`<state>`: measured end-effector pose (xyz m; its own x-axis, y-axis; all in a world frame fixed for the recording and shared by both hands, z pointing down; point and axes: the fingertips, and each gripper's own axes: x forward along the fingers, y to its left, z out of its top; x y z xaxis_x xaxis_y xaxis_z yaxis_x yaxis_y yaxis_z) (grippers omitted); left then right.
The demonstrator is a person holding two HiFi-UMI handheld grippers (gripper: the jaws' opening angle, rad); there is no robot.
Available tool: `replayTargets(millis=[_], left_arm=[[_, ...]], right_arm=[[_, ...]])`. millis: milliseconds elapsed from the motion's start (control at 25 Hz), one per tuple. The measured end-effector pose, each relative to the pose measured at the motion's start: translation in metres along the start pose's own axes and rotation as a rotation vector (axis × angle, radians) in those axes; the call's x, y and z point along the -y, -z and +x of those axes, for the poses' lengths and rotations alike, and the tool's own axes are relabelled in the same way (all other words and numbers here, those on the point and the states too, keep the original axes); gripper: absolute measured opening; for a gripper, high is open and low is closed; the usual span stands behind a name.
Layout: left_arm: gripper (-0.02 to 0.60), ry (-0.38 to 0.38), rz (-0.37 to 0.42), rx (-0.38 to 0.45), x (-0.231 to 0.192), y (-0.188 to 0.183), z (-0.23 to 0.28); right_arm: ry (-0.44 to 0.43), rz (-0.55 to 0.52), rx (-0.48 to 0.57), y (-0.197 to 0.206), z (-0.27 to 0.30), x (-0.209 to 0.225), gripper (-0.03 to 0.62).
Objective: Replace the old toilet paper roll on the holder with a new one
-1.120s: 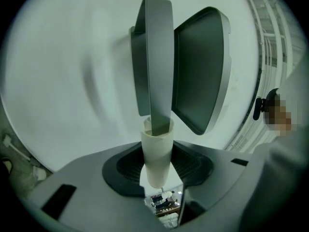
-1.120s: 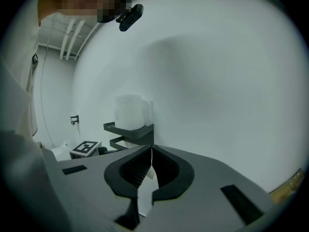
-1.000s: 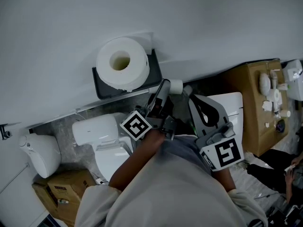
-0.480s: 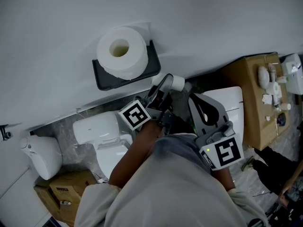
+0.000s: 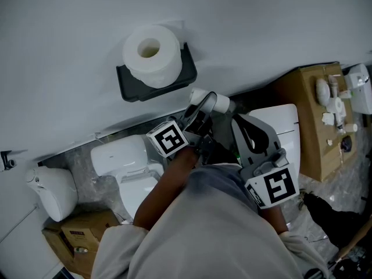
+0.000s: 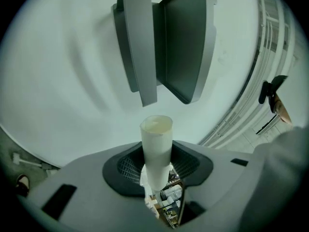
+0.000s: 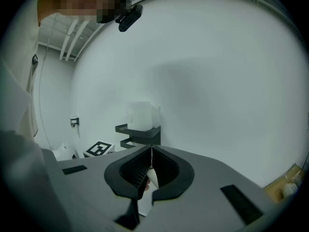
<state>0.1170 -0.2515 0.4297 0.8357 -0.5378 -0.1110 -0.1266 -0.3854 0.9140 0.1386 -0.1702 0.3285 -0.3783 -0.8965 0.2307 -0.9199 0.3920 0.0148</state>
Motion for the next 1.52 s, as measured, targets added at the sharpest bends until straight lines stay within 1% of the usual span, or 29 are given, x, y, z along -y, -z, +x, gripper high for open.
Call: replayTargets(millis=[120,280,640,760,920,1160,1360,1440,1520], left_arm=[[0.163,-0.026,0.006,0.004,0.005,-0.001,-0.004],[0.161,-0.03,0.049,0.021,0.017,0.006,-0.034],[0.161,-0.13,0.105,0.086,0.016,-0.005,-0.095],[0.161,-0.158,0.117,0.113,0.017,-0.008,-0.117],[0.161,-0.189,0.151,0.146,0.023,-0.011,-0.145],[0.161,-0.231,0.224,0.193,0.039,-0.022,-0.186],[0.158,-0.264,0.294,0.226,0.063,-0.031,-0.21],[0.155,-0.266,0.324,0.241,0.072,-0.034,-0.218],[0.153,-0.253,0.337,0.255,0.079,-0.035,-0.224]], right_arm=[[-0.019,0.003,0.0,-0.002,0.005,-0.001,0.017],[-0.054,-0.002,0.01,-0.001,-0.008,-0.028,0.017],[-0.153,0.001,0.013,0.005,-0.009,-0.074,0.017],[-0.169,0.0,0.02,0.005,-0.011,-0.084,0.017],[-0.19,0.003,0.03,0.006,-0.016,-0.098,0.017],[-0.217,0.0,0.045,0.004,-0.023,-0.122,0.017],[-0.223,-0.005,0.042,0.007,-0.031,-0.135,0.017],[-0.221,-0.009,0.044,0.007,-0.035,-0.139,0.017],[-0.217,-0.013,0.047,0.006,-0.038,-0.14,0.017]])
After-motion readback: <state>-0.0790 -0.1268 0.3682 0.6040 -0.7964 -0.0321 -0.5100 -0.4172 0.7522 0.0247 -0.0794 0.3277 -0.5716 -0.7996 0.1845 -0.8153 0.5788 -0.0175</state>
